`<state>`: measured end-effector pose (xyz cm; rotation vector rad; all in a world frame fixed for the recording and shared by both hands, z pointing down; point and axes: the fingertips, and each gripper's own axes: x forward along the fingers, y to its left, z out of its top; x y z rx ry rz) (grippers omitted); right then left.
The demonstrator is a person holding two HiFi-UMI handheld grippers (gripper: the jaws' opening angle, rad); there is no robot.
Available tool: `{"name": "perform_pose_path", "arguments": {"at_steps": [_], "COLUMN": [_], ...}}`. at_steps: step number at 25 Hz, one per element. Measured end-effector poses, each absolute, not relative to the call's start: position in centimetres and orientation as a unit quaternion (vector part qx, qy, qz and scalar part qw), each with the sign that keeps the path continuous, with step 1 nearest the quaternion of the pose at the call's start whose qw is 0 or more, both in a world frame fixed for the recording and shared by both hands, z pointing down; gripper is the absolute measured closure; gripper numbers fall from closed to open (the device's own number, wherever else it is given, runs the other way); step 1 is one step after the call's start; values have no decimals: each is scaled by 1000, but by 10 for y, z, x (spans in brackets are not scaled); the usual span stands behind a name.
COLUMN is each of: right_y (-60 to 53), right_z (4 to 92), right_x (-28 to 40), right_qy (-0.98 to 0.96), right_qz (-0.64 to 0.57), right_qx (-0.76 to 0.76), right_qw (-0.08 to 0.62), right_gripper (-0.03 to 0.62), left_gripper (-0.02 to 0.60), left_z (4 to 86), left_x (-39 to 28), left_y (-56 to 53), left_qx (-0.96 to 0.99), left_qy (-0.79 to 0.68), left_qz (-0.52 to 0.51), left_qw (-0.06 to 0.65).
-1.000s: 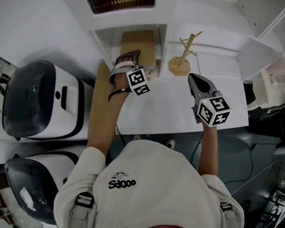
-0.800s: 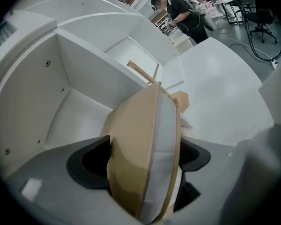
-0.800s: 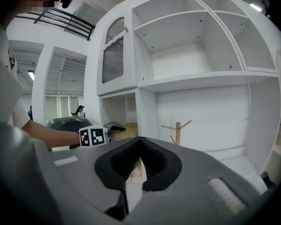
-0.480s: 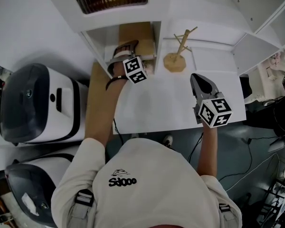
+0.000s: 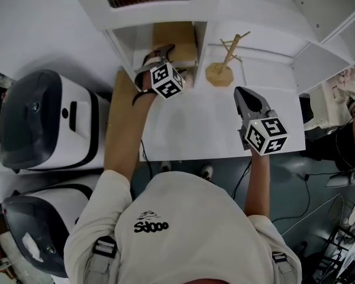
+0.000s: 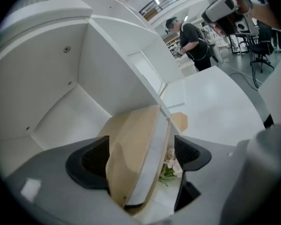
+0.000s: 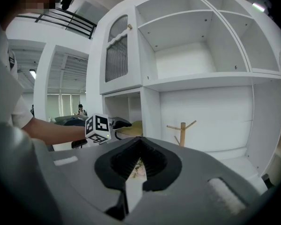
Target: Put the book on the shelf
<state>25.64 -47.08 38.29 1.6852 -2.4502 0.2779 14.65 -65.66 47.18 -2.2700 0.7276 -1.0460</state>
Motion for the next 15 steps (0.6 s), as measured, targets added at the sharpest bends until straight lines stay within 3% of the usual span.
{"name": "perform_pose_path", "arguments": {"at_steps": [5,12,15], "right_y": [-478,-496,-501], "right_z": [378,362,354], "right_x": [250,230,222], "right_qy": [-826,-842,-848], "right_qz": [87,63,51], "right_qx": [551,531,524], "right_qw": [75,68,63], "right_gripper": [591,591,591], "left_gripper": [178,494,558], "left_z": [434,387,376], "left_x": [129,82,66], "left_y": [-626,-585,-569], "left_qx": [-877,-925,-925], "left_qy": [303,347,362], "left_qz": [-305,-133,-100], "left_qw": [215,74,59]}}
